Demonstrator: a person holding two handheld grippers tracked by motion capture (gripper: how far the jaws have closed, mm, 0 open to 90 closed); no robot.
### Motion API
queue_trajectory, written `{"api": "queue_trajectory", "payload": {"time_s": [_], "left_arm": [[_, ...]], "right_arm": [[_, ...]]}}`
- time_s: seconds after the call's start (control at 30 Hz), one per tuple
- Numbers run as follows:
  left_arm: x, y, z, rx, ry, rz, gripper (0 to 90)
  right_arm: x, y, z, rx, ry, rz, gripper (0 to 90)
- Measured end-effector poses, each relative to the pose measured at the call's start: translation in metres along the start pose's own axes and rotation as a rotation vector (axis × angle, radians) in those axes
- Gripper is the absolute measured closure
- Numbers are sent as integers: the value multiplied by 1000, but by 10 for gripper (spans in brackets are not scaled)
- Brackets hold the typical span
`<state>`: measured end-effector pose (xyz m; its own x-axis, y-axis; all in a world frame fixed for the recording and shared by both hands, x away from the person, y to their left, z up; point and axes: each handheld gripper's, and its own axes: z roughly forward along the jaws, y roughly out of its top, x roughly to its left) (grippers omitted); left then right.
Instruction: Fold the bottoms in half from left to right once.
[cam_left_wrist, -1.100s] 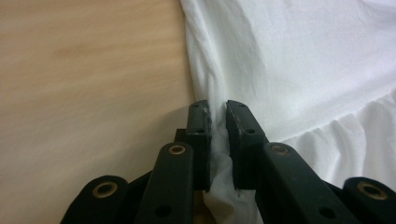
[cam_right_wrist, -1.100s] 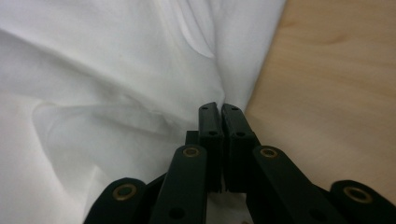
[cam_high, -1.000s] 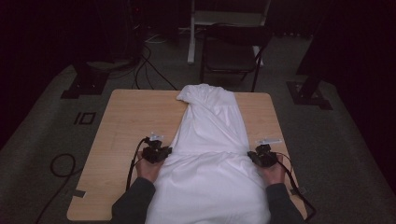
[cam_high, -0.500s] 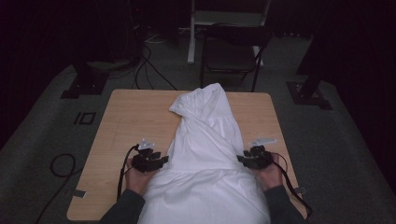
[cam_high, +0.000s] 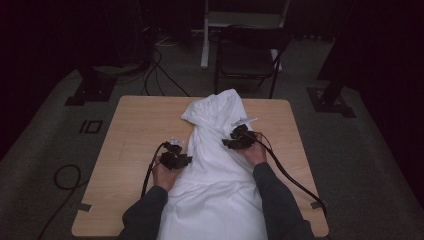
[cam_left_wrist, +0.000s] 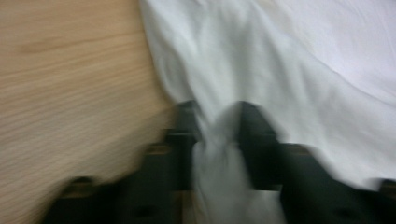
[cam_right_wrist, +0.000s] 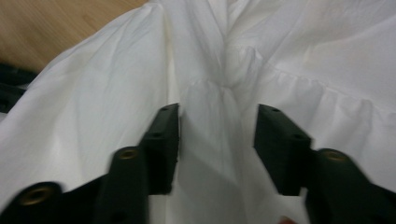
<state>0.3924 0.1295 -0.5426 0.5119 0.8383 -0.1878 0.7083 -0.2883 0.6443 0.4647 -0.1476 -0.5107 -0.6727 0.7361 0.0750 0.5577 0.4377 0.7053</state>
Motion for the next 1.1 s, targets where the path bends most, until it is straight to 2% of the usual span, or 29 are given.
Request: {"api": "queue_trajectory", "payload": {"time_s": [0.07,0.13,0.17,0.23,0.27,0.33,0.37,0.43,0.53,0.67,0.7,0.73,0.8,0.97,1.03,1.07,1.1], "left_arm": [[0,1,-1,5,1,4,844],[0,1,-1,5,5,8,853],[0,0,-1,2,4,6,853],[0,-2,-3,-7,6,-4,853],[-1,-4,-4,-10,8,-6,850],[-2,-7,-6,-11,22,-7,813],[-2,-9,-6,-10,24,-6,792],[-2,-12,-8,-17,20,-7,786],[-5,-16,-9,-22,30,12,827],[-9,-22,-13,-19,37,35,864],[-9,-24,-15,-21,38,38,866],[-9,-26,-17,-20,38,43,867],[-9,-34,-23,-22,36,39,868],[-14,-56,-40,-14,26,34,868],[-17,-61,-45,-5,31,46,865],[-18,-62,-47,5,47,60,854],[-17,-60,-49,4,59,64,808]], "right_arm": [[-4,2,4,19,17,7,762],[-9,2,2,32,-1,24,883],[-12,2,-1,16,-10,33,890],[-22,1,-21,-89,-29,90,893],[-28,-2,-31,-133,-55,111,893],[-42,-10,-50,-177,-129,139,893],[-52,-15,-57,-184,-159,166,893],[-68,-29,-61,-158,-196,215,891],[-77,-47,-49,-83,-198,240,883],[-71,-63,-23,-4,-173,228,882],[-67,-65,-22,-19,-170,229,882],[-64,-66,-22,-20,-162,244,883],[-57,-67,-24,-2,-163,209,882],[-41,-76,-32,17,-126,176,881],[-35,-80,-35,24,-110,174,881],[-32,-81,-36,24,-102,173,879],[-30,-82,-37,29,-101,167,875]]}}
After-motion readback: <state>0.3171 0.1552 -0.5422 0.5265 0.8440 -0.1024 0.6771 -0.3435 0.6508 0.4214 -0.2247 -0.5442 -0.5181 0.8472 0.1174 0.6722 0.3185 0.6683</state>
